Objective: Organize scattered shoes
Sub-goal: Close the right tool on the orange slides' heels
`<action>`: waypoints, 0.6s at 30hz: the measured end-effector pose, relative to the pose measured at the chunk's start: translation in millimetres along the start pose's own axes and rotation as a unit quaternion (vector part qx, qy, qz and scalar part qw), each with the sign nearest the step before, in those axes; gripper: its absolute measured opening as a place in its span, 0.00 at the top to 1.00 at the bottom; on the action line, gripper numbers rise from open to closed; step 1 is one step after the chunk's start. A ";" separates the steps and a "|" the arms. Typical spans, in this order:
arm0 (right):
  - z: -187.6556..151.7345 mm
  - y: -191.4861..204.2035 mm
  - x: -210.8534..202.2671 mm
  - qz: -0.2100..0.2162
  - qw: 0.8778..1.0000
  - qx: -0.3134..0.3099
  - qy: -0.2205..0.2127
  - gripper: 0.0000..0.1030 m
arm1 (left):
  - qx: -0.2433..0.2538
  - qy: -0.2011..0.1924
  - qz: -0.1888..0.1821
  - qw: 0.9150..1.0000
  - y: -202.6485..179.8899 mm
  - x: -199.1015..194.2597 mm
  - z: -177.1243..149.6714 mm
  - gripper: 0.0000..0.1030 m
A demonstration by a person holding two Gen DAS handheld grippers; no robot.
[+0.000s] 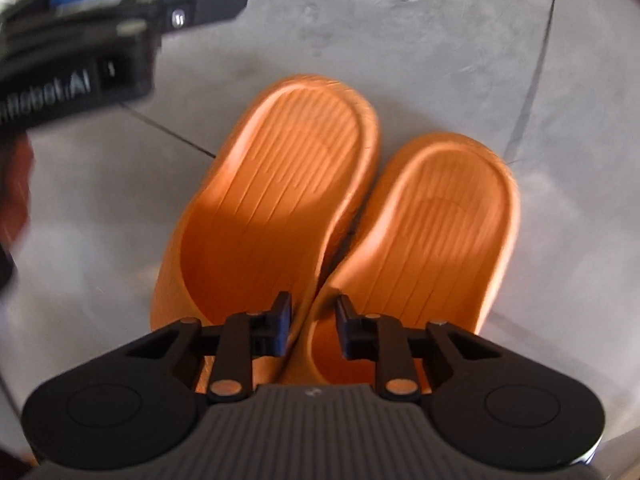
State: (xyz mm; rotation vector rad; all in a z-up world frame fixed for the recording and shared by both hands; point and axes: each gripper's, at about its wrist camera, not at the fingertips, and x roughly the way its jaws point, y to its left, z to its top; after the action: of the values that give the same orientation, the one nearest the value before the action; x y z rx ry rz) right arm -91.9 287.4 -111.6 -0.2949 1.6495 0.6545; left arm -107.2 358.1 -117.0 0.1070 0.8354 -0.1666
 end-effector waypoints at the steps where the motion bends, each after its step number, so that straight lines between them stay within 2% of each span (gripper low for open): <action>1: -2.8 -12.3 -4.8 -0.023 1.000 -0.020 0.005 0.81 | 0.003 -0.001 -0.007 1.000 -6.5 3.0 2.8 0.07; 3: -7.9 -35.2 -13.3 -0.064 0.996 -0.054 0.015 0.82 | 0.009 -0.004 -0.019 1.000 -18.5 7.8 7.4 0.07; 6: -15.2 -85.6 -24.7 -0.116 0.991 -0.062 0.038 0.82 | 0.033 -0.010 -0.050 0.998 -49.6 20.0 24.1 0.07; 9: -19.1 -131.3 -33.8 -0.102 0.993 -0.010 0.062 0.81 | 0.066 -0.015 -0.076 0.995 -79.0 29.7 41.1 0.07; 12: -16.7 -154.3 -34.6 -0.063 0.994 0.018 0.083 0.73 | 0.111 -0.023 -0.106 0.988 -116.1 39.7 61.0 0.07; 14: -13.0 -155.3 -29.9 -0.057 0.994 0.011 0.097 0.69 | 0.134 -0.029 -0.116 0.984 -135.1 43.0 69.7 0.07; 18: -10.1 -151.1 -38.3 -0.052 0.993 -0.037 0.104 0.77 | 0.154 -0.032 -0.124 0.980 -161.7 49.7 82.7 0.07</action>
State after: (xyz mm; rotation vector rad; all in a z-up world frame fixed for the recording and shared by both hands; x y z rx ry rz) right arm -11.4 153.6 -111.6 -0.5134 1.7978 0.6235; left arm -44.7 181.0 -103.6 0.2879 0.7530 -0.5321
